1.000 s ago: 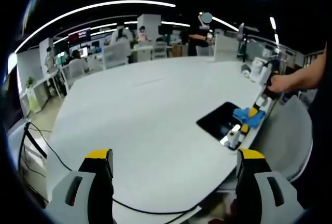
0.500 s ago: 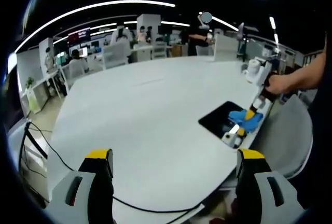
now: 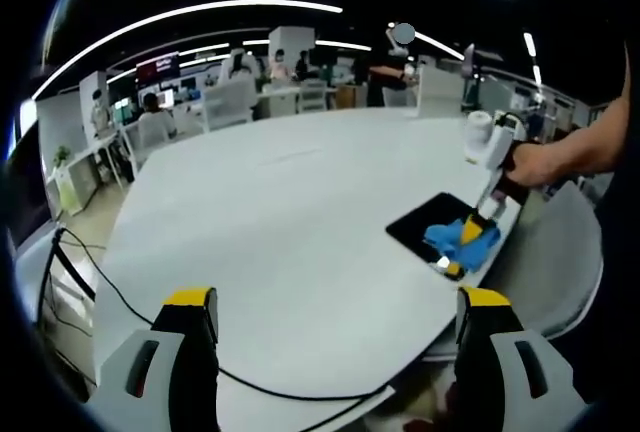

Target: Wipe the mirror surface with the cleaning cloth until all visible marks leave the cleaned area.

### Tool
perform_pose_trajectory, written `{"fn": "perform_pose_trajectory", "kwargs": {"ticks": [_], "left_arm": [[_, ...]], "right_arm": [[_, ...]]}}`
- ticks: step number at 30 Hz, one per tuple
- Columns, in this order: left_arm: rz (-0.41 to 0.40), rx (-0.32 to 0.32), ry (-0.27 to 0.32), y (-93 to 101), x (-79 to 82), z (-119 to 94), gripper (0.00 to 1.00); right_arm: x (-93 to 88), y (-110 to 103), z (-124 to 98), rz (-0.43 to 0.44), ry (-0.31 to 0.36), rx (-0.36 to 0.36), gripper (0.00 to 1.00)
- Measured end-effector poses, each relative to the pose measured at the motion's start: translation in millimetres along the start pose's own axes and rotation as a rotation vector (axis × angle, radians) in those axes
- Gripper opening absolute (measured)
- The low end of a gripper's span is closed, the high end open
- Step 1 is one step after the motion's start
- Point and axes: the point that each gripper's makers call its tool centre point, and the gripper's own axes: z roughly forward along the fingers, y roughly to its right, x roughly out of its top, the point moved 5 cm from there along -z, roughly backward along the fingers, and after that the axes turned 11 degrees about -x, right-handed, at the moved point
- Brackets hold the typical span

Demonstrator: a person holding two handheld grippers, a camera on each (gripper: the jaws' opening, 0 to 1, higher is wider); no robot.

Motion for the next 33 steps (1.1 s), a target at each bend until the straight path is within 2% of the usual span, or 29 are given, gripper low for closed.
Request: {"fn": "perform_pose_trajectory", "kwargs": {"ticks": [16,33], "left_arm": [[-0.022,0.015,0.014,-2.0,-5.5,-4.7,1.0],[-0.024,0.01,0.016,-5.4,-5.4,-1.7,1.0]], "right_arm": [[11.1,-53.7,5.1,-0.074,-0.012,0.052,0.0],[11.5,-56.3,6.4,-0.088,-0.016,0.064,0.0]]}}
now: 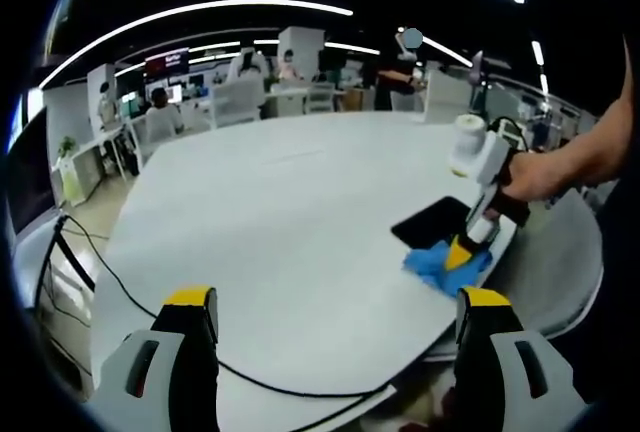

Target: Wipe the mirror surface with the cleaning cloth until all visible marks leave the cleaned area.

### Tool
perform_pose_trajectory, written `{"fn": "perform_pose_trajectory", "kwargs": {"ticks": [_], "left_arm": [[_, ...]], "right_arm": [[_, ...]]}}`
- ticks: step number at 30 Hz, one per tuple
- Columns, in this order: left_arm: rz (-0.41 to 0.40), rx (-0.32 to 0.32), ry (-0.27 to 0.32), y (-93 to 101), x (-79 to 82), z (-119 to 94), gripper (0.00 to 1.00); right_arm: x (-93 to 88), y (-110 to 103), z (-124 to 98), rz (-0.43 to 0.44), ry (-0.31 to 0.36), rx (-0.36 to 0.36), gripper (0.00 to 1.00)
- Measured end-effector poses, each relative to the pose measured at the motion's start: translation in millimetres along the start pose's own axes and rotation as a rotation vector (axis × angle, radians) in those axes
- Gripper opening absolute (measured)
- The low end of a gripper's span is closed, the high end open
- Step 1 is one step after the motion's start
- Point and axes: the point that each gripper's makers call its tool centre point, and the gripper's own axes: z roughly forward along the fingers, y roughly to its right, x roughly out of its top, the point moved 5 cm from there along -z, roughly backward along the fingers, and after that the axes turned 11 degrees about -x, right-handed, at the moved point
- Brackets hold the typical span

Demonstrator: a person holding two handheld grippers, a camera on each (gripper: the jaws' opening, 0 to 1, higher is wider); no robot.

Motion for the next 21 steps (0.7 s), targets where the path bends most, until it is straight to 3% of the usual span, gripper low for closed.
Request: {"fn": "perform_pose_trajectory", "kwargs": {"ticks": [11,21], "left_arm": [[-0.004,0.002,-0.007,-4.6,-2.3,-2.2,1.0],[-0.008,0.005,-0.017,-10.1,-3.8,-4.3,1.0]], "right_arm": [[2.4,1.8,-0.6,0.016,-0.01,0.007,0.0],[28.3,18.1,4.8,0.028,0.002,-0.012,0.0]]}}
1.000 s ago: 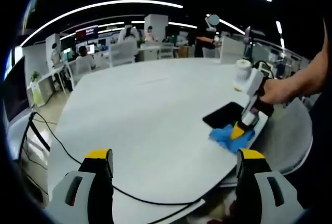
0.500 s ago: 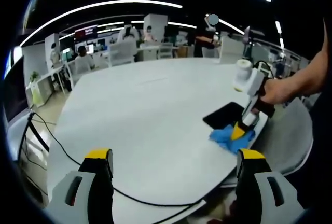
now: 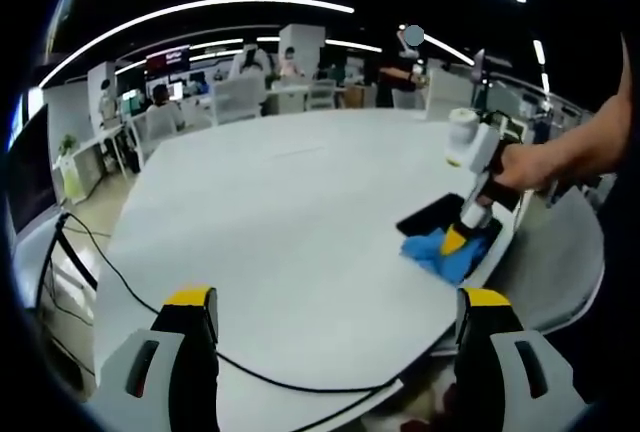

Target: Wipe the mirror surface with the cleaning cloth until all visible marks leave the cleaned area.

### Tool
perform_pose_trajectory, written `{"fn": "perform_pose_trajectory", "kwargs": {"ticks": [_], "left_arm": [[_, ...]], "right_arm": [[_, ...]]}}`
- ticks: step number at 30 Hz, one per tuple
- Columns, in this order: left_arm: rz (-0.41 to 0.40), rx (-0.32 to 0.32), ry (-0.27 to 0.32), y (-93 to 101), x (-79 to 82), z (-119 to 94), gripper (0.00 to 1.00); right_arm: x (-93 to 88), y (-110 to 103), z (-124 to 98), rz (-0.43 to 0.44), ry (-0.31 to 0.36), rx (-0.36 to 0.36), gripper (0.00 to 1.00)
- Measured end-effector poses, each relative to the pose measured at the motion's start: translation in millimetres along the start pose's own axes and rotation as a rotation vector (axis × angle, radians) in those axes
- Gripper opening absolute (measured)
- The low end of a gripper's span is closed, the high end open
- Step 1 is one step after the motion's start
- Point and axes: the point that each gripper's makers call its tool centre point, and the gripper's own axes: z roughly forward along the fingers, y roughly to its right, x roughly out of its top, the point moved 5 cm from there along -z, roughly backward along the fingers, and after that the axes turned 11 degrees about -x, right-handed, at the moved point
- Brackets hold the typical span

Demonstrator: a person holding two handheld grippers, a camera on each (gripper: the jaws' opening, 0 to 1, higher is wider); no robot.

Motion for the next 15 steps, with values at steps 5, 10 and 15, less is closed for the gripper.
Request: {"fn": "perform_pose_trajectory", "kwargs": {"ticks": [5,10,15], "left_arm": [[-0.004,0.0,-0.003,-3.0,0.0,0.4,1.0],[-0.006,-0.003,-0.005,-4.3,0.2,2.6,1.0],[-0.012,-0.005,-0.006,-2.5,-1.1,4.7,1.0]], "right_arm": [[10.9,3.3,1.6,-0.014,0.005,-0.011,0.0],[23.1,8.2,3.6,-0.023,0.007,-0.02,0.0],[35.2,11.5,2.6,-0.032,0.015,-0.029,0.0]]}}
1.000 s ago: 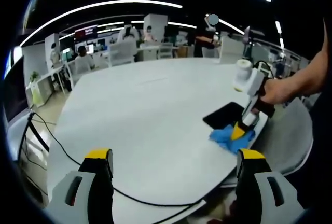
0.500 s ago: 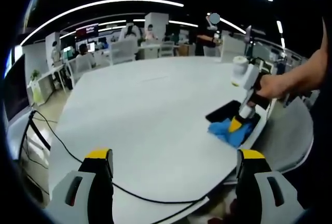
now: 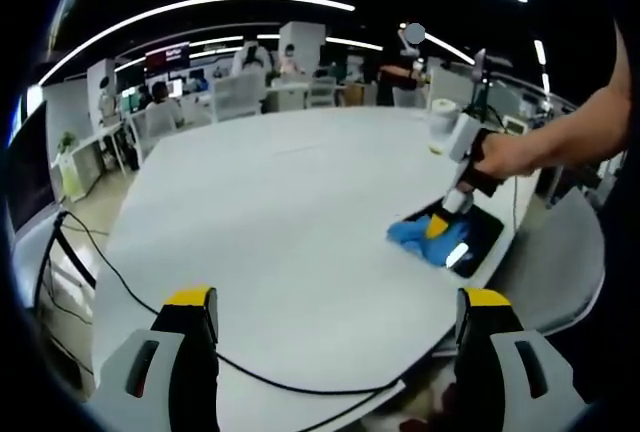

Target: Wipe the mirror surface with the cleaning cloth until all visible marks leave the cleaned area.

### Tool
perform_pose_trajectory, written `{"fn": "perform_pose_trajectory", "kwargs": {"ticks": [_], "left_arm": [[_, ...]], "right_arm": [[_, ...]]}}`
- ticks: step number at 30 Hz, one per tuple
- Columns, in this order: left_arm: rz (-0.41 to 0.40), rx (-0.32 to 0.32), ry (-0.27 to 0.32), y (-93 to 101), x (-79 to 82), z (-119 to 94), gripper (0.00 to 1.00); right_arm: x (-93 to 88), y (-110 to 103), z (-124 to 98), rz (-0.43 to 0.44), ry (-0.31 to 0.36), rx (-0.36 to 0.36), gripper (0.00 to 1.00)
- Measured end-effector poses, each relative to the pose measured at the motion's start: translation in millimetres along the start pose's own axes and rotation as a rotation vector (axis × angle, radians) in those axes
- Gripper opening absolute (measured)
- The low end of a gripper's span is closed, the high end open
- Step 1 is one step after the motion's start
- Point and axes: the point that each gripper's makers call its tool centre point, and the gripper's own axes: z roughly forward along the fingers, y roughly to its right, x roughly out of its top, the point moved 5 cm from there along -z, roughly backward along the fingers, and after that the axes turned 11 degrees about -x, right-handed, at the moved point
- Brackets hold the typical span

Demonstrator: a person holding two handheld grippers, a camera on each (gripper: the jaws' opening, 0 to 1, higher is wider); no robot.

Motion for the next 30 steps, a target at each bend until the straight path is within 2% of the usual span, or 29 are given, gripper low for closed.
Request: {"fn": "perform_pose_trajectory", "kwargs": {"ticks": [10,18,23,30], "left_arm": [[-0.01,0.007,-0.002,3.2,-2.2,-1.1,1.0],[-0.008,0.011,0.001,4.1,0.6,1.7,1.0],[-0.005,0.008,0.004,7.3,2.9,4.3,1.0],[-0.004,0.003,0.011,10.5,5.1,5.5,1.0]], "right_arm": [[24.8,10.2,4.1,-0.023,0.015,-0.028,0.0],[20.7,15.4,2.3,-0.027,0.023,-0.019,0.0],[14.1,33.6,-3.2,-0.003,0.011,-0.035,0.0],[9.0,48.0,-5.9,0.027,0.015,-0.045,0.0]]}}
